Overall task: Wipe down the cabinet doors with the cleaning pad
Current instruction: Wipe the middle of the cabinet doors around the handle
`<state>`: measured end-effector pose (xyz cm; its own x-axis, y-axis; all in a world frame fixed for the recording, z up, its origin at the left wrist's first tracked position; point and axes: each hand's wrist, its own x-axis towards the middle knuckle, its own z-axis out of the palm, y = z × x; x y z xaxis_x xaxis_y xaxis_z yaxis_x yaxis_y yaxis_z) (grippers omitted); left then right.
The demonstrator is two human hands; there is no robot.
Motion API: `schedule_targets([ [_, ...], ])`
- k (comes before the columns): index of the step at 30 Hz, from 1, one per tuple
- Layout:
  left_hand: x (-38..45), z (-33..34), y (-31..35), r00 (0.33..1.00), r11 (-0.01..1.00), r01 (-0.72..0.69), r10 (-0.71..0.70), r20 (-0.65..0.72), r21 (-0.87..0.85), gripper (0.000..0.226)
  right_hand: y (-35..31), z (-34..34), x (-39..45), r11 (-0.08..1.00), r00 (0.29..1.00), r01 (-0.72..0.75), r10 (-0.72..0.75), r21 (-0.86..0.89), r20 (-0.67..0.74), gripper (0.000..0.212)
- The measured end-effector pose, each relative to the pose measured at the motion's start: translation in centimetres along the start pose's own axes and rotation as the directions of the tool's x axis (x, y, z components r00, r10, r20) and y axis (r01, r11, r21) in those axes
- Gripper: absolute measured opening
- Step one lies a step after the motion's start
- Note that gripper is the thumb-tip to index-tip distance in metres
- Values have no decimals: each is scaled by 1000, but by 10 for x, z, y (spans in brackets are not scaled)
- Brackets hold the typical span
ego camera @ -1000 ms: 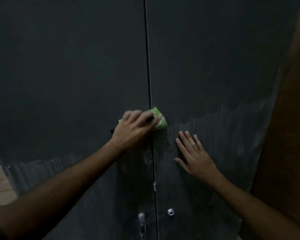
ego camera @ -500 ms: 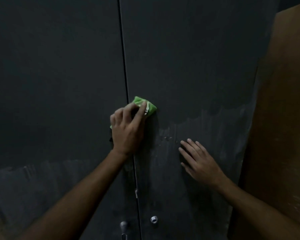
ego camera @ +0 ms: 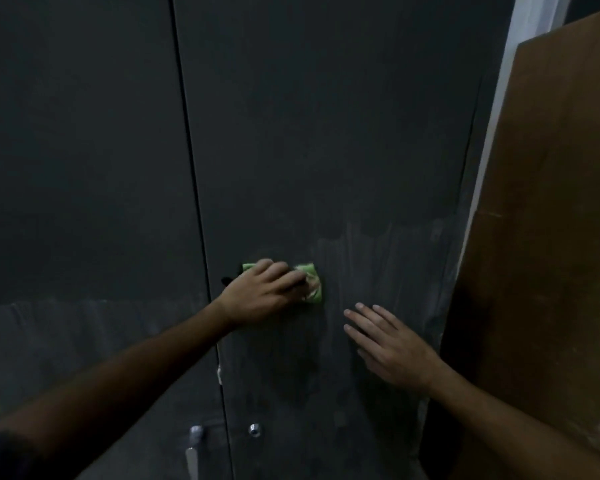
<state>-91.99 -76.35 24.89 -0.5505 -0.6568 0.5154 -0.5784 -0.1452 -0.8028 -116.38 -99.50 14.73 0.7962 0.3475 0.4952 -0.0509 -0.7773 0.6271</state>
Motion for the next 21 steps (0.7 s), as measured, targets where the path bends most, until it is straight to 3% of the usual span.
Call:
schedule_targets([
  [1, 0, -1, -9, 993, 993, -118, 117, 17, 20, 41, 0, 1, -2, 1000, 1000, 7, -7, 16, 0, 51],
  [2, 4, -2, -19, 990, 989, -143, 143, 14, 46, 41, 0, 2, -4, 999, 1000, 11, -11, 34, -2, 52],
  [3, 10, -3, -28, 998, 996, -65, 65, -5, 55, 43, 1, 4, -6, 999, 1000, 15, -15, 50, -4, 52],
  [4, 17, -4, -34, 993, 993, 112, -110, -36, 39, 46, 2, 7, -8, 998, 1000, 17, -16, 60, -6, 53],
  [5, 25, -5, -37, 937, 940, 341, -339, -80, 10, 48, 2, 9, -10, 998, 1000, 11, -11, 68, -8, 55],
  [6, 35, -6, -35, 833, 841, 540, -540, -123, -31, 49, 2, 12, -12, 997, 1000, 1, -1, 76, -4, 57],
  [7, 43, -6, -29, 737, 752, 655, -658, -153, -82, 50, 1, 15, -15, 996, 1000, -7, 7, 88, 10, 58],
  [8, 48, -4, -20, 711, 728, 678, -685, -160, -105, 51, 0, 18, -18, 995, 1000, -13, 10, 102, 30, 60],
  [9, 49, -2, -10, 774, 786, 611, -618, -141, -91, 52, 0, 22, -21, 993, 999, -17, 12, 114, 45, 61],
  [11, 43, 3, 0, 978, 978, 205, -206, -43, -26, 48, 3, 27, -26, 992, 998, -27, 19, 125, 64, 64],
  [13, 40, 1, -16, 982, 982, -187, 188, 12, -30, 40, 6, 31, -29, 991, 996, -35, 25, 129, 82, 66],
  [14, 45, 0, -27, 965, 965, -262, 262, 0, -24, 37, 9, 33, -31, 990, 996, -39, 28, 132, 84, 66],
  [15, 51, 1, -38, 971, 971, -237, 237, -20, -14, 36, 11, 36, -32, 990, 996, -38, 27, 133, 84, 65],
  [16, 56, 3, -46, 994, 995, -101, 101, -43, -6, 37, 13, 38, -34, 991, 996, -32, 22, 133, 81, 64],
  [17, 62, 5, -50, 989, 992, 125, -125, -76, -9, 39, 14, 41, -35, 991, 997, -26, 16, 129, 79, 64],
  [18, 67, 6, -47, 922, 930, 366, -366, -125, -30, 42, 14, 43, -37, 992, 997, -22, 12, 126, 81, 64],
  [19, 72, 9, -37, 836, 851, 521, -524, -163, -67, 43, 12, 45, -38, 992, 996, -19, 7, 125, 88, 64],
  [20, 76, 13, -23, 810, 827, 555, -561, -172, -86, 44, 11, 45, -39, 991, 995, -17, 5, 129, 95, 64],
  [21, 77, 18, -9, 873, 885, 460, -465, -147, -71, 43, 11, 46, -39, 991, 995, -17, 5, 132, 96, 64],
])
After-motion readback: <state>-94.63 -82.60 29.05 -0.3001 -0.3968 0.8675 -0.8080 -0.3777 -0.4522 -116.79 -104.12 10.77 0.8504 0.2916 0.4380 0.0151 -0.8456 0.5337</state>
